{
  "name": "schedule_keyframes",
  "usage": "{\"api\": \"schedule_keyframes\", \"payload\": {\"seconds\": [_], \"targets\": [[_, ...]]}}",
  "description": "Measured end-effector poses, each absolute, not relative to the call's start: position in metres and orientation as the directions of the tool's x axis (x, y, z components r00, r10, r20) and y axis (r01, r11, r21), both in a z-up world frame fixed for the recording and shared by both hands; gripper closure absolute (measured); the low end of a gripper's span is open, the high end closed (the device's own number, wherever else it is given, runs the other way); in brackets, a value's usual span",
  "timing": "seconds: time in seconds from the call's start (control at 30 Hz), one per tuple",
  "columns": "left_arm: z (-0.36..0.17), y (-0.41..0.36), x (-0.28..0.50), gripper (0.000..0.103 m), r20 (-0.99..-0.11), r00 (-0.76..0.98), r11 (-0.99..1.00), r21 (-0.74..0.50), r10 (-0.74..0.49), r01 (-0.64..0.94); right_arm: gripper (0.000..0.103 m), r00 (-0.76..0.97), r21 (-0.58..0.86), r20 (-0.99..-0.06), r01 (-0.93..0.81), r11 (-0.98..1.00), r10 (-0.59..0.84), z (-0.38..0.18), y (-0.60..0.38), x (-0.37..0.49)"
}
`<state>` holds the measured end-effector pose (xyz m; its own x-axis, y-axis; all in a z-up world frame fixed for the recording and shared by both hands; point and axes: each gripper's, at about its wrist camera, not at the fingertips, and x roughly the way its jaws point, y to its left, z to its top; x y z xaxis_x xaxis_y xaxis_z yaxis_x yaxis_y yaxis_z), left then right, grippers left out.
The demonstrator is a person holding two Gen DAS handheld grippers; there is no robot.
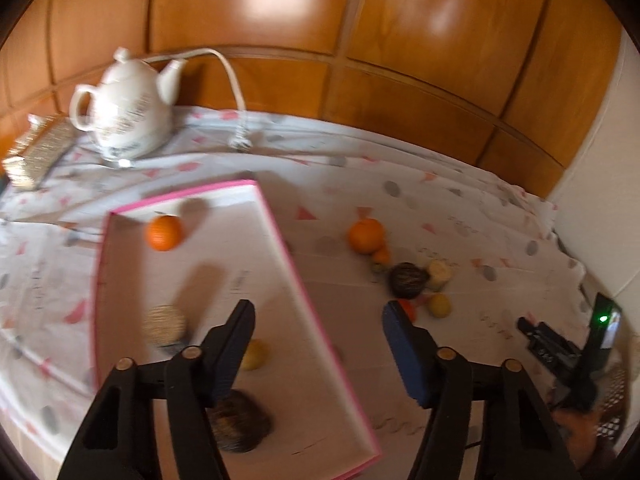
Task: Organize fruits
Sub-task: 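Move the left tool toward the remaining fruit cluster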
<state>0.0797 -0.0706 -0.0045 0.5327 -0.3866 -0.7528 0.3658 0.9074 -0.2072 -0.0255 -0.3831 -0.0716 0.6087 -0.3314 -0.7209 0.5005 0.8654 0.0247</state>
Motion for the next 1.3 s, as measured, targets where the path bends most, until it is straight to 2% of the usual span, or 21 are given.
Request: {"api": "schedule_keyframes", "payload": {"seconds": [0.07,0.23,0.3,0.67,0.77,0.87,0.97,1.17,1.3], "targets": [[-0.008,-0.083,0.087,0.042,-0.759,0.505,0.895,-0.23,-0.411,0.383,0.044,0.606,0.021,-0.72,0.507,0.861,-0.339,-0.073,-0.385,-0.025],[-0.02,-0.112,0.108,0.062,-0.782,0.43,0.869,-0.276,-0.452,0.41,0.044,0.602,0.028,-0.725,0.511,0.859,-0.334,-0.078,-0.389,-0.023],[-0.026,-0.121,0.116,0.065,-0.792,0.399,0.862,-0.296,-0.462,0.411,0.044,0.605,0.025,-0.722,0.508,0.861,-0.336,-0.078,-0.388,-0.023],[-0.061,-0.16,0.167,0.066,-0.832,0.291,0.862,-0.366,-0.472,0.351,0.04,0.614,0.022,-0.716,0.493,0.87,-0.33,-0.08,-0.39,-0.022],[-0.069,-0.165,0.175,0.072,-0.838,0.266,0.861,-0.384,-0.477,0.333,0.038,0.617,0.021,-0.716,0.486,0.874,-0.326,-0.081,-0.389,-0.022],[-0.077,-0.17,0.18,0.074,-0.838,0.248,0.858,-0.403,-0.486,0.32,0.037,0.618,0.021,-0.716,0.484,0.875,-0.325,-0.081,-0.389,-0.022],[-0.081,-0.171,0.184,0.085,-0.822,0.239,0.843,-0.441,-0.517,0.309,0.037,0.621,0.024,-0.714,0.484,0.875,-0.323,-0.081,-0.389,-0.022],[-0.066,-0.161,0.171,0.088,-0.794,0.252,0.818,-0.459,-0.553,0.346,0.037,0.624,0.028,-0.712,0.484,0.875,-0.322,-0.081,-0.389,-0.022],[-0.047,-0.155,0.158,0.103,-0.765,0.278,0.796,-0.463,-0.581,0.39,0.037,0.623,0.025,-0.712,0.484,0.875,-0.324,-0.081,-0.389,-0.022]]}}
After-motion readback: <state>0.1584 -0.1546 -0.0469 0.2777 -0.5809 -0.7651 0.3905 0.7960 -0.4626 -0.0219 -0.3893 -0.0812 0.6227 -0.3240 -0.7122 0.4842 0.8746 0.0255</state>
